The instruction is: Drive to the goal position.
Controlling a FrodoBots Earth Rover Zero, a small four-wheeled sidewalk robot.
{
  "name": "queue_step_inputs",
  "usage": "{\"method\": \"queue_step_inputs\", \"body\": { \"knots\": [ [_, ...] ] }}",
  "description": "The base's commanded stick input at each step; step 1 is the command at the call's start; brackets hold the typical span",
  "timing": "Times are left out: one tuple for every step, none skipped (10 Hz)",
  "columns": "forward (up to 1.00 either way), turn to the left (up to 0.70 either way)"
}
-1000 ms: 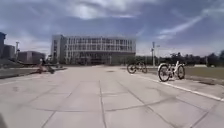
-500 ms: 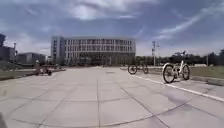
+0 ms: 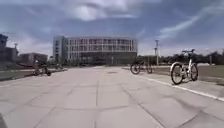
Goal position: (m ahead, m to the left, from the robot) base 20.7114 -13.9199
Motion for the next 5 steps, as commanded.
{"method": "queue_step_inputs", "body": {
  "knots": [
    [0.7,0.14],
    [0.7,0.14],
    [0.7,0.14],
    [0.7,0.12],
    [0.7,0.0]
  ]
}}
